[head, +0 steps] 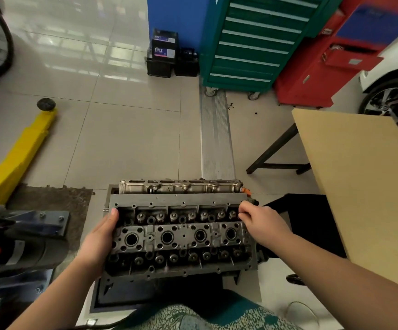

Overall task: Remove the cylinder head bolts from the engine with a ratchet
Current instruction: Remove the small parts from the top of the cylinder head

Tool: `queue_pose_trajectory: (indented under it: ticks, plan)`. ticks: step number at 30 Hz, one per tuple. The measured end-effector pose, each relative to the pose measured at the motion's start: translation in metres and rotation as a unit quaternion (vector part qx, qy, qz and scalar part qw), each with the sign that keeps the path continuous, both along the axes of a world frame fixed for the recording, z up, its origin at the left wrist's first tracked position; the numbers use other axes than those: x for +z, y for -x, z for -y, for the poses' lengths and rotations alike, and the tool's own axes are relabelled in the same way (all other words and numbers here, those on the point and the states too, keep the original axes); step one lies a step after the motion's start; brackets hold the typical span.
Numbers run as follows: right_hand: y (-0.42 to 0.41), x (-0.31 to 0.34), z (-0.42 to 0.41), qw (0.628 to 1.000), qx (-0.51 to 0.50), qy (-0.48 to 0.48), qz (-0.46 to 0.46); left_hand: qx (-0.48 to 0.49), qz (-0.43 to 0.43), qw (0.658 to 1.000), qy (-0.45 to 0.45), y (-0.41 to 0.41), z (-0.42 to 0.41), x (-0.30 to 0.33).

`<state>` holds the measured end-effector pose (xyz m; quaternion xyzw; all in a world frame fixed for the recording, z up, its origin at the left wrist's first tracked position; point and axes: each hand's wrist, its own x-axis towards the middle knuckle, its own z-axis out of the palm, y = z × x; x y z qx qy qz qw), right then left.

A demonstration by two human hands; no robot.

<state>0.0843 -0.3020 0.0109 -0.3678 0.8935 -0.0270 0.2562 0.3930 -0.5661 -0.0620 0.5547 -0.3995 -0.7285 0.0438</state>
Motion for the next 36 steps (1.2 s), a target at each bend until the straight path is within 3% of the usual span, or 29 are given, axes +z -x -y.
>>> queue_pose_trajectory:
  ticks: [12,28,30,33,34,36]
  plan:
    - [0.007,-0.019,0.001,0.999,-0.017,0.017,-0.026,0.004,-0.074,0.997,-0.031,0.001,0.006,-0.011]
    - [0.014,-0.029,-0.010,0.995,0.009,0.094,-0.030,0.025,-0.059,0.997,-0.044,-0.004,0.002,-0.010]
    - [0.008,-0.030,-0.018,0.992,-0.029,0.121,-0.034,0.020,-0.054,0.998,-0.033,-0.003,0.001,-0.007]
    - [0.004,-0.029,-0.026,0.972,-0.190,0.134,0.038,0.009,-0.033,0.999,-0.007,-0.001,0.000,-0.002]
    - [0.006,-0.028,-0.024,0.964,-0.228,0.107,0.083,0.004,-0.025,1.000,-0.001,-0.001,0.001,0.000]
    - [0.012,-0.027,-0.018,0.966,-0.213,0.016,0.145,-0.003,-0.014,1.000,0.008,0.000,0.001,0.001]
